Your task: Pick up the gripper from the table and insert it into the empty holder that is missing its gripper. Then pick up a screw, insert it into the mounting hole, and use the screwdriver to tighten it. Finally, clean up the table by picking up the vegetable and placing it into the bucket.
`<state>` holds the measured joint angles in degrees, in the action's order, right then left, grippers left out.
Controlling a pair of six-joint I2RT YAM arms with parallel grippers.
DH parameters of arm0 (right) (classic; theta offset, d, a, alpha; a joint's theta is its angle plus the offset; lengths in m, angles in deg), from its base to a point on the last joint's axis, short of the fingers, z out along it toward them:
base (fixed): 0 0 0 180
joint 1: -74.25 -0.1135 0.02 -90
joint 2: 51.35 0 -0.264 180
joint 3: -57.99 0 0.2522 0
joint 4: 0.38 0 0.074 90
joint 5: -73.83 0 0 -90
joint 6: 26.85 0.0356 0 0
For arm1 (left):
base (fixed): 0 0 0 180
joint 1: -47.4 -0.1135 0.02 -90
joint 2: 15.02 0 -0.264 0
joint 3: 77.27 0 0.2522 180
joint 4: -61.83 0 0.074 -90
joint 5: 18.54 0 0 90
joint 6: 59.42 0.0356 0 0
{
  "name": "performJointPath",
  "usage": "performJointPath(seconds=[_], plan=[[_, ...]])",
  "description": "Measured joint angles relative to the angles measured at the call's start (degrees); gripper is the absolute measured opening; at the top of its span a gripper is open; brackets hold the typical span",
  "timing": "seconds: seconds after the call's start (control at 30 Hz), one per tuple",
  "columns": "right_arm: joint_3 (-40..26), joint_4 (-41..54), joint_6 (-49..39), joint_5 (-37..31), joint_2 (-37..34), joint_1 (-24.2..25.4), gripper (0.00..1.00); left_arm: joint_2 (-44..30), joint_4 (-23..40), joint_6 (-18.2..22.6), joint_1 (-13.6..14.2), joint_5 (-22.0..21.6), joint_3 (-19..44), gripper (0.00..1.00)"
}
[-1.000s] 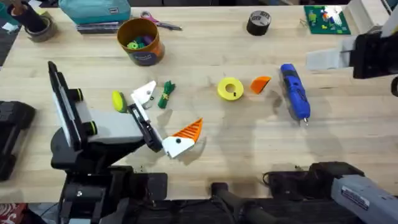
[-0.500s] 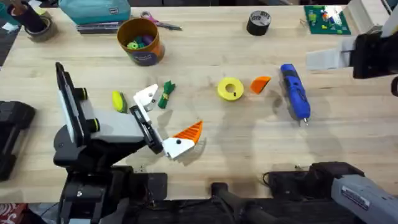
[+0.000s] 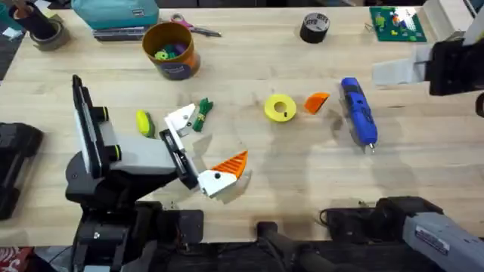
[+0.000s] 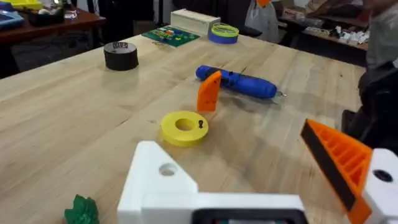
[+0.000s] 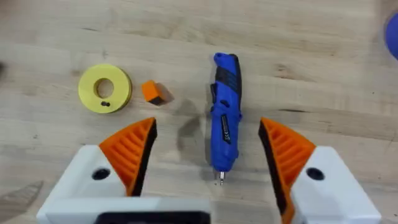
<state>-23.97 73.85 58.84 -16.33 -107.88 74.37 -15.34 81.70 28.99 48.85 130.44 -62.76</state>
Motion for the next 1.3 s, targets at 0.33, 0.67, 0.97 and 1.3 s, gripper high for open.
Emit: performJointPath(seconds=[0.33,0.67,0.97,1.3], plan=[[0.0,0.0,0.0,0.0,0.0,0.0,0.995,0.0,0.0,0.0,0.0,0.2,0.0,0.985],[0.0,0.0,0.0,0.0,0.0,0.0,0.995,0.0,0.0,0.0,0.0,0.2,0.0,0.985],[0.0,2.6,0.0,0.2,0.0,0.0,0.995,0.0,0.0,0.0,0.0,0.2,0.0,0.985],[-2.3,8.0,-0.9,2.7,-3.2,-8.1,0.996,0.0,0.0,0.0,0.0,0.2,0.0,0.985]])
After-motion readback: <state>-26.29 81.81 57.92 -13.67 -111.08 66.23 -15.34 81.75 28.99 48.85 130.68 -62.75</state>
